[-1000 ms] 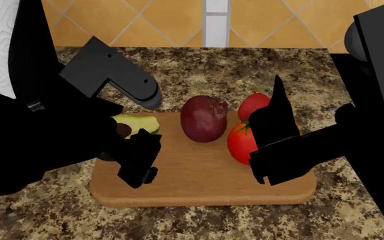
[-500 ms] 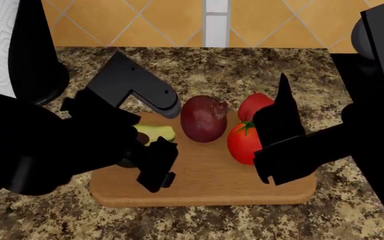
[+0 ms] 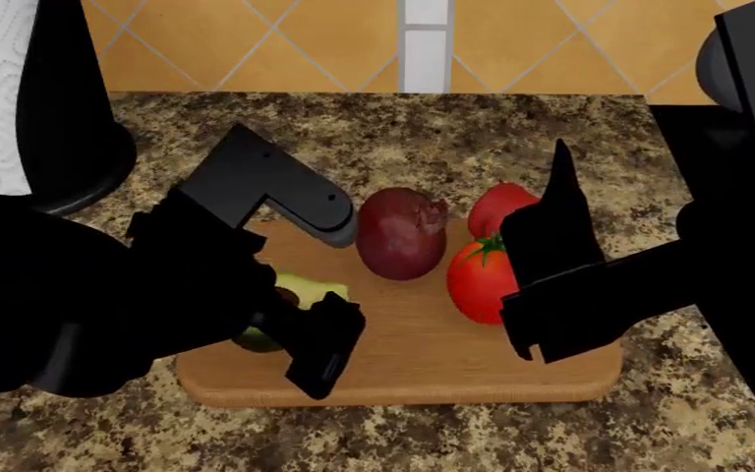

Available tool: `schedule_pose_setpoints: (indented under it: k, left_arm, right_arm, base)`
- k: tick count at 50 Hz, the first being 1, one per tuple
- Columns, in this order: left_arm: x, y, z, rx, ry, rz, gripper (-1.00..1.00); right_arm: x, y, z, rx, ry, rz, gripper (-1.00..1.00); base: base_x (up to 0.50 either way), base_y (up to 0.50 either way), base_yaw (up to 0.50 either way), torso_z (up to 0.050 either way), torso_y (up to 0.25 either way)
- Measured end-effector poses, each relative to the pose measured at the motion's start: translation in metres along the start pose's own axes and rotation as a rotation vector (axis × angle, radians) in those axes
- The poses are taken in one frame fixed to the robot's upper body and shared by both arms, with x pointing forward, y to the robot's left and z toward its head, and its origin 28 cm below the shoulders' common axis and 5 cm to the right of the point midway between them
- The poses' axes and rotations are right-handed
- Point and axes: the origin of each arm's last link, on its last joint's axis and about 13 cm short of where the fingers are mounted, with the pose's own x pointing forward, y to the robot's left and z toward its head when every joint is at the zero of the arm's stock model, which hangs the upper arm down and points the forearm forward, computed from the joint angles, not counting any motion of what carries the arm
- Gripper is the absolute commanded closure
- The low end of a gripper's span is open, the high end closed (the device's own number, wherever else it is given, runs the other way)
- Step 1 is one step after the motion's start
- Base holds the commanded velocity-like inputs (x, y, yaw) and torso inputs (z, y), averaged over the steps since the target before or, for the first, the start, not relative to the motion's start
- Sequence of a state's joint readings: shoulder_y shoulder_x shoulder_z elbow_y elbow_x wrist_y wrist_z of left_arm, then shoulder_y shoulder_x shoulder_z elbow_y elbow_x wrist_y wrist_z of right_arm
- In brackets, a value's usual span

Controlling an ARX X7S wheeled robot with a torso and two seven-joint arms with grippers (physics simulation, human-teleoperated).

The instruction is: Place the avocado, onion, tomato and bell pepper on the cutting board.

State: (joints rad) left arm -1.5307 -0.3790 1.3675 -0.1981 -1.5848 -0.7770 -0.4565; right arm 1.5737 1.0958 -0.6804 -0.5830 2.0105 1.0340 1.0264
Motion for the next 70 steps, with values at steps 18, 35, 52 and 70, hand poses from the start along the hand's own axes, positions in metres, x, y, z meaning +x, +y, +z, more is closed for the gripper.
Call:
schedule_pose_setpoints:
  k: [18, 35, 52, 70]
  left_arm:
    - [-0.007, 0.001, 0.007, -0.024, -0.019, 0.019, -1.0]
    - [-0.037, 0.003, 0.023, -0.075, -0.095, 0.013, -1.0]
    - [-0.081, 0.006, 0.02, -0.167, -0.213, 0.038, -1.0]
    - [-0.149, 0.006, -0.001, -0.25, -0.391, 0.097, -1.0]
  right_arm:
    - [-0.001, 0.0, 0.002, -0.001, -0.006, -0.001, -1.0]
    - [-0.004, 0.0, 0.008, -0.008, -0.02, 0.001, -1.0]
    - [-0.014, 0.0, 0.013, -0.007, -0.043, -0.002, -1.0]
    - [-0.033, 0.002, 0.026, -0.002, -0.11, -0.003, -1.0]
  base:
    - [0.0, 0.0, 0.0, 0.0, 0.0]
    - [0.0, 0.0, 0.0, 0.0, 0.0]
    - [0.0, 0.0, 0.0, 0.0, 0.0]
    - [0.0, 0.0, 0.0, 0.0, 0.0]
